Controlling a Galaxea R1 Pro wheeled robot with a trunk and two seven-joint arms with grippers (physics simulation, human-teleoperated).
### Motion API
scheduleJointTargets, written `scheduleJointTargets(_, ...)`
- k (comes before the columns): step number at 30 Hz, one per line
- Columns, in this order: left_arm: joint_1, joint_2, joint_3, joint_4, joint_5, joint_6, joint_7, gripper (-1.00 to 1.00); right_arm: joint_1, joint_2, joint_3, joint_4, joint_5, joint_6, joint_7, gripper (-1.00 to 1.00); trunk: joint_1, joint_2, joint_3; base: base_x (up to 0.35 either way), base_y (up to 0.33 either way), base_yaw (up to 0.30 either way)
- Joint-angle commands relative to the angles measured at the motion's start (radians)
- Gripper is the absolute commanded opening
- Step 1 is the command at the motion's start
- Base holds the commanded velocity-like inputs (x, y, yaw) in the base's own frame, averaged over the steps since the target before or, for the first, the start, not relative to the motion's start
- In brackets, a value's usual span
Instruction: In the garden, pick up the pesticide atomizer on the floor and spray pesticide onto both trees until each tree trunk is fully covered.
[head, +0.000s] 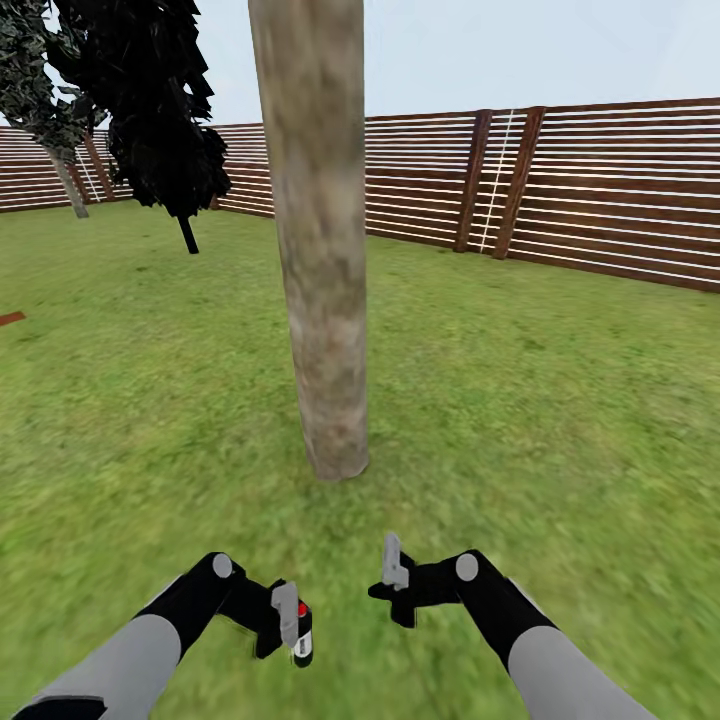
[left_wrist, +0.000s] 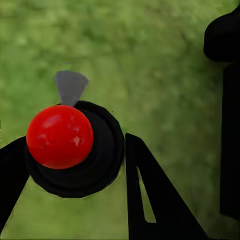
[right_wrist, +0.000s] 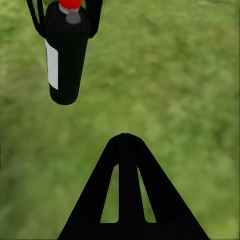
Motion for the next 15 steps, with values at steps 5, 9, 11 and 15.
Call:
scheduleJointTargets(5, 0.000, -0.036, -0.003, -0.011, -0.006, -0.009, 0.008, -1.00, 0.000, 0.030, -0.001, -0.003, 0.008, -0.005, 0.000, -1.00, 0.000, 0.000, -0.001, 0.000, 0.000, 0.000)
scheduleJointTargets(9, -0.002, -0.048, -0.003, -0.014, -0.005, -0.008, 0.013, -1.00, 0.000, 0.036, -0.001, -0.003, 0.008, -0.005, 0.000, -1.00, 0.000, 0.000, -0.001, 0.000, 0.000, 0.000)
scheduleJointTargets(11, -0.003, -0.049, -0.002, -0.037, -0.005, 0.004, 0.022, -1.00, 0.000, 0.037, -0.001, -0.003, 0.008, -0.005, 0.000, -1.00, 0.000, 0.000, -0.001, 0.000, 0.000, 0.000)
scheduleJointTargets(15, -0.002, -0.050, -0.003, -0.064, -0.005, 0.043, 0.031, -1.00, 0.000, 0.041, -0.001, -0.021, 0.007, -0.005, 0.000, -1.00, 0.000, 0.000, -0.001, 0.000, 0.000, 0.000)
